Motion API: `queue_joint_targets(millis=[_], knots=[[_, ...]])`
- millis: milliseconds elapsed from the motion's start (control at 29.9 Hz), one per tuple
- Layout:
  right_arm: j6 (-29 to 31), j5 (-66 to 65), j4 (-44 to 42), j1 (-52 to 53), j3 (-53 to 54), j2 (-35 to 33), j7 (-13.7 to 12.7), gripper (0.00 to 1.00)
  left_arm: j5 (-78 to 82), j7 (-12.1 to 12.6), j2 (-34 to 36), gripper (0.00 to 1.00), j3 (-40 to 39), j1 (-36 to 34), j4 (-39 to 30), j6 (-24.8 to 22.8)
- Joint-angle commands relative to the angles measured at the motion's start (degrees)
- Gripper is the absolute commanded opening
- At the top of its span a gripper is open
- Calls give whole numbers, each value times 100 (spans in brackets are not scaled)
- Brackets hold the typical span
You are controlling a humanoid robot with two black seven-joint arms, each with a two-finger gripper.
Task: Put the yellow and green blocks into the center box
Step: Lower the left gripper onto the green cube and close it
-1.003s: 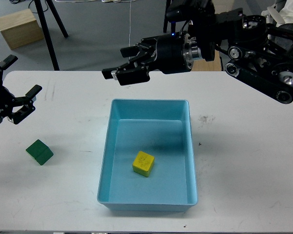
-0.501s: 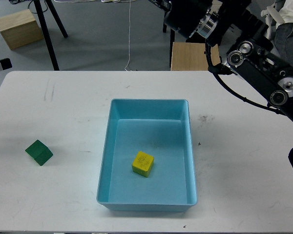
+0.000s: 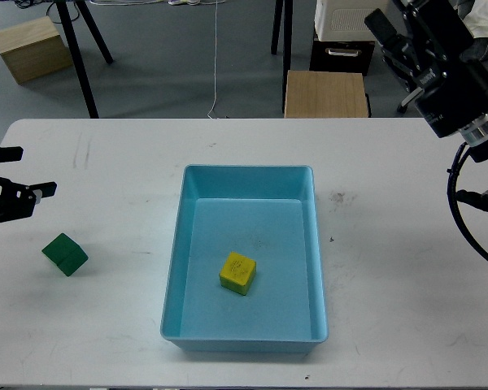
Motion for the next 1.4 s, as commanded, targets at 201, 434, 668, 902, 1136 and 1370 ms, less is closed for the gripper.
queue_joint_targets(millis=[201, 434, 668, 902, 1136, 1370], knots=[[-478, 13, 352, -1626, 687, 58, 43, 99, 345, 0, -1019, 99, 35, -4, 460, -421], [-952, 22, 281, -2321, 766, 66, 52, 99, 345, 0, -1161, 99, 404, -13, 804, -421], [-1146, 390, 229, -2585, 749, 66, 52, 99, 345, 0, -1397, 99, 413, -30, 1295, -421], [-1173, 497, 229, -2673, 749, 66, 87, 99, 345, 0, -1679, 99, 527, -83, 2016, -421], [-1173, 497, 229, -2691, 749, 75, 87, 99, 345, 0, -1697, 99, 712, -92, 2148, -421], [-1181, 497, 229, -2700, 758, 75, 87, 99, 345, 0, -1714, 98, 747, -83, 2245, -421]])
